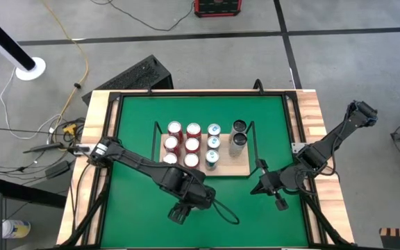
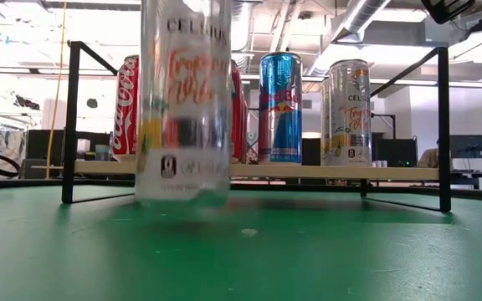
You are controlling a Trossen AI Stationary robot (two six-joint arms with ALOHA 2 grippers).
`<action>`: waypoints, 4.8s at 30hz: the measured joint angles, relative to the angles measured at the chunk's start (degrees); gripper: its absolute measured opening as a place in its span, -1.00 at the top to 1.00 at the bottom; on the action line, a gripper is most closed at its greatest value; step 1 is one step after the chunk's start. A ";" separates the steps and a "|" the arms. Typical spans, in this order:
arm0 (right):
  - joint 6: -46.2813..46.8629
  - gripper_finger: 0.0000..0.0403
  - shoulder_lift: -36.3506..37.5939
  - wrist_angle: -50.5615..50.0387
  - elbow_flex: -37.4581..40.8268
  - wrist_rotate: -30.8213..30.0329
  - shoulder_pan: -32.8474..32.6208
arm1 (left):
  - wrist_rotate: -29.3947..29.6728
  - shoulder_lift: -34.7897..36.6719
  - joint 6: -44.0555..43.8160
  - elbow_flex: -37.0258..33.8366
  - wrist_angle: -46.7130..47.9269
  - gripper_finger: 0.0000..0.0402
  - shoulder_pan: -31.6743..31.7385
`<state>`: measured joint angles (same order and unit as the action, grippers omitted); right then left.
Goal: Place canned beverage on shelf
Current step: Put the white-yellow soda can on the shelf aligned with the other white-yellow soda cans
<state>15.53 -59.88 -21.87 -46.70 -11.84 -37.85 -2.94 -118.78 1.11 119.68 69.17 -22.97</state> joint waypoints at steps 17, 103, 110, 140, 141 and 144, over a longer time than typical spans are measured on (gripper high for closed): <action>0.90 0.86 0.02 -0.65 0.07 0.00 -0.04 | 3.15 -2.13 -9.16 0.11 0.04 -0.82 0.12; -23.26 0.44 -25.74 55.67 -0.05 -3.06 11.50 | 23.63 116.00 -7.41 -118.51 -71.44 -0.83 -21.25; -23.54 0.06 -25.73 55.98 -0.07 -3.06 11.76 | 25.88 115.83 -2.02 -118.27 -70.86 -0.83 -21.24; -15.79 -0.37 -42.73 24.62 -28.74 0.79 12.78 | 26.15 115.73 -0.88 -118.18 -70.60 -0.83 -21.26; -14.94 -0.37 -42.73 24.52 -28.74 0.79 12.95 | 26.11 115.73 -0.89 -118.18 -70.58 -0.83 -21.24; -13.77 -0.37 -42.64 24.61 -28.76 0.10 13.00 | 26.09 115.73 -0.88 -118.18 -70.60 -0.83 -21.26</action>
<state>1.76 -102.52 2.74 -75.46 -11.73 -24.85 23.15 -3.05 0.22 1.50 -1.43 -44.23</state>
